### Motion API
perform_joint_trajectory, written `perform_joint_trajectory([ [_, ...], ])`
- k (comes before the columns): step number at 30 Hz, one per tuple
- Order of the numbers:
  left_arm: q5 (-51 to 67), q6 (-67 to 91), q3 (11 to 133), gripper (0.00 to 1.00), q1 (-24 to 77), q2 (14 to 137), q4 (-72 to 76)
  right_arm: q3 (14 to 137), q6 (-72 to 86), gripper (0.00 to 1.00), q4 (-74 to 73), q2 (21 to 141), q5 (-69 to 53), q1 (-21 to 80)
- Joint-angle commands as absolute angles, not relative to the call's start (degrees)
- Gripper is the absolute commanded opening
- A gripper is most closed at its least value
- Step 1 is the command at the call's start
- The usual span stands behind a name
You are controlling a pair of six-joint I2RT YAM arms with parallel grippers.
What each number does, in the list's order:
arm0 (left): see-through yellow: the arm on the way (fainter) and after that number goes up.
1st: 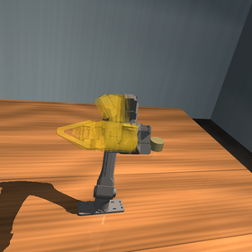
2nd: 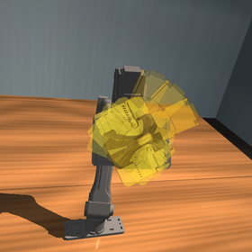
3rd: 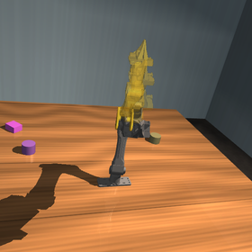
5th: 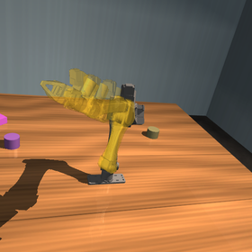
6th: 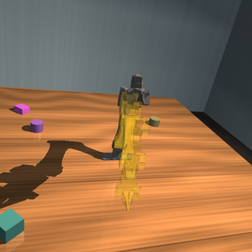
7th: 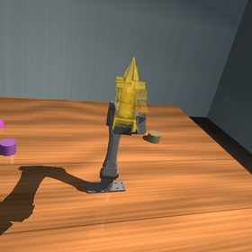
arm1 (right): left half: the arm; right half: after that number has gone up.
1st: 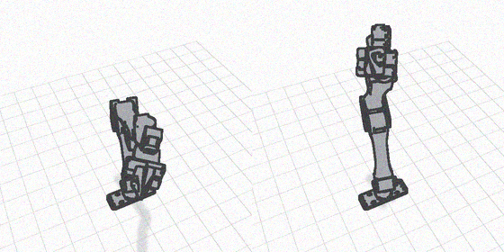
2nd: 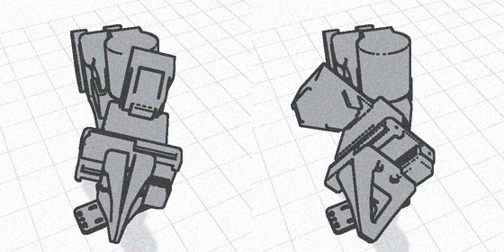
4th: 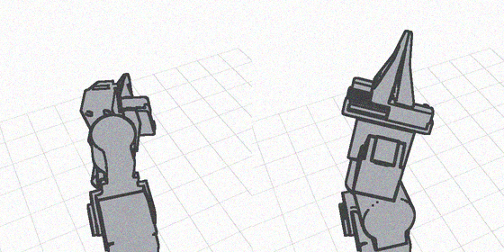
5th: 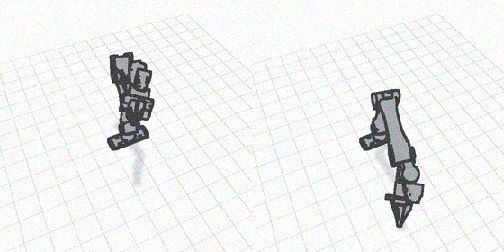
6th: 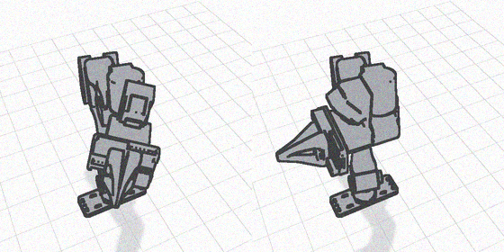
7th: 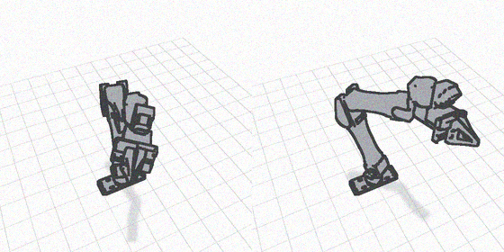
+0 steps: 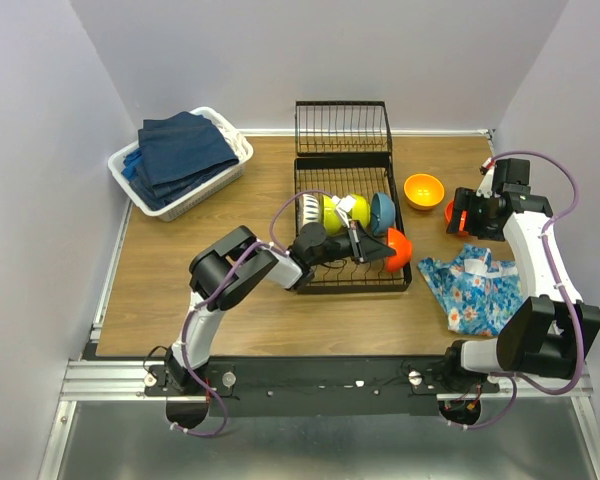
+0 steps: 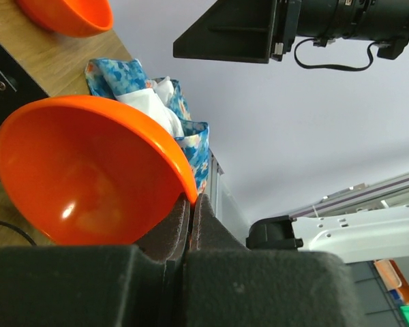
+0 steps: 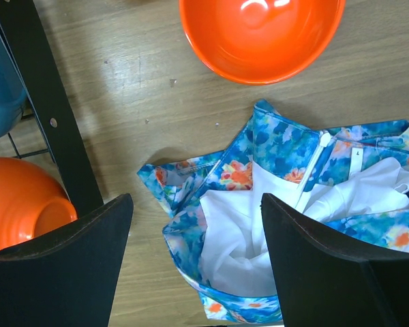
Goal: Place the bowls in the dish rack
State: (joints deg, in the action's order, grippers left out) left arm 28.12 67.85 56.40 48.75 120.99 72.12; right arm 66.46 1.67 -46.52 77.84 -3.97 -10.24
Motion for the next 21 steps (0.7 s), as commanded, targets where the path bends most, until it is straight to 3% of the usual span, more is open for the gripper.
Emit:
perform_joint_trajectory([
  [1, 28.21, 62.84, 54.23, 0.0, 48.96, 119.62, 63.47, 65.83, 2.11, 0.84, -45.35, 77.7, -5.01, -10.72],
  [9, 28.65, 58.19, 56.16, 0.0, 49.04, 119.44, 57.13, 65.21, 2.55, 0.84, -45.26, 76.2, -5.45, -10.64],
  [21, 31.46, 55.64, 54.5, 0.0, 47.9, 118.83, 59.76, 65.74, 2.73, 0.84, -45.35, 75.32, -6.06, -10.63],
])
